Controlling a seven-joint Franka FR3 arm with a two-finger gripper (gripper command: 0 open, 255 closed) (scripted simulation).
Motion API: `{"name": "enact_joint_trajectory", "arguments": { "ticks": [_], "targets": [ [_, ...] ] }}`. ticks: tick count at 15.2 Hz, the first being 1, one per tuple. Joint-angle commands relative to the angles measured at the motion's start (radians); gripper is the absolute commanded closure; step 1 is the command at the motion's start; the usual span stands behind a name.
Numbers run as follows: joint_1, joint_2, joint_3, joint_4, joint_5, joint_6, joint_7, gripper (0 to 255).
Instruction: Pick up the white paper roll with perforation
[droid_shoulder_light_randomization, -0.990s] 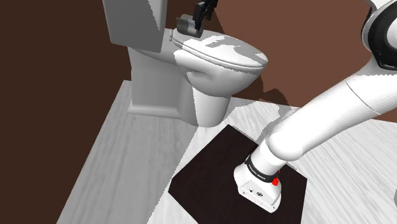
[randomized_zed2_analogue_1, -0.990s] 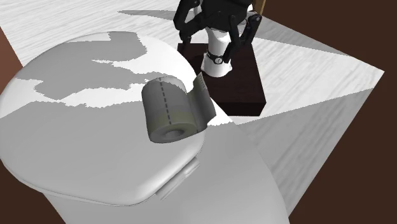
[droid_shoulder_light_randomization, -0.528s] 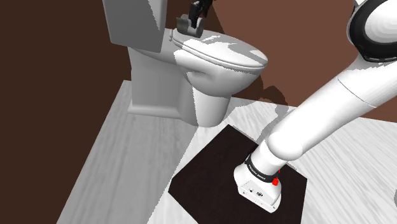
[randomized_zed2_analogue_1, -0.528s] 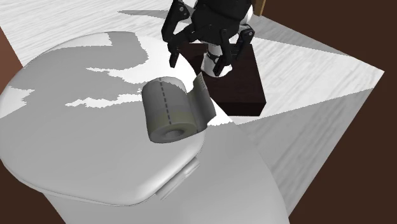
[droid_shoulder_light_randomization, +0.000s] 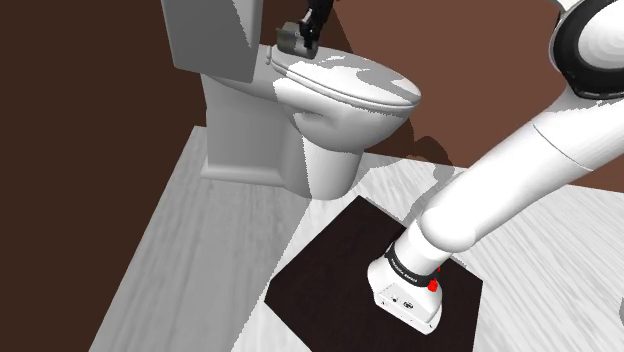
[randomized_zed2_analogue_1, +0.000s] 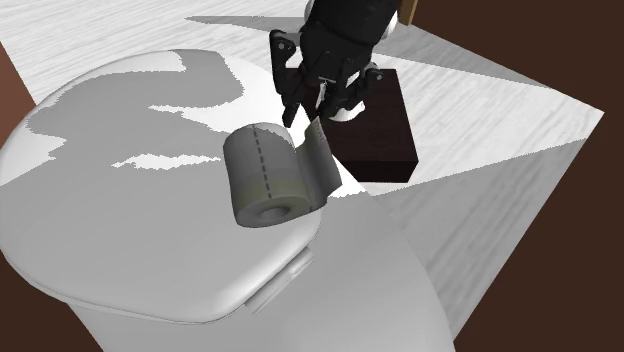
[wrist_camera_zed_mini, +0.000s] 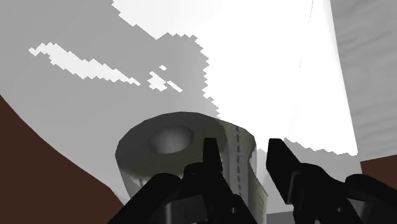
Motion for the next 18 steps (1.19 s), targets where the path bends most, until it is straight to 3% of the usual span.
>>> {"name": "enact_joint_trajectory", "arguments": {
  "ticks": [1,7,18],
  "targets": [
    [0.001,0.012,0.001,-0.009,0.007,0.003,0.001,255],
    [0.001,0.008,0.000,-0.009,0.008,0.000,-0.002,255],
    [0.003,0.037,0.007,0.167,0.019,-0.141,-0.049,255]
  ]
}}
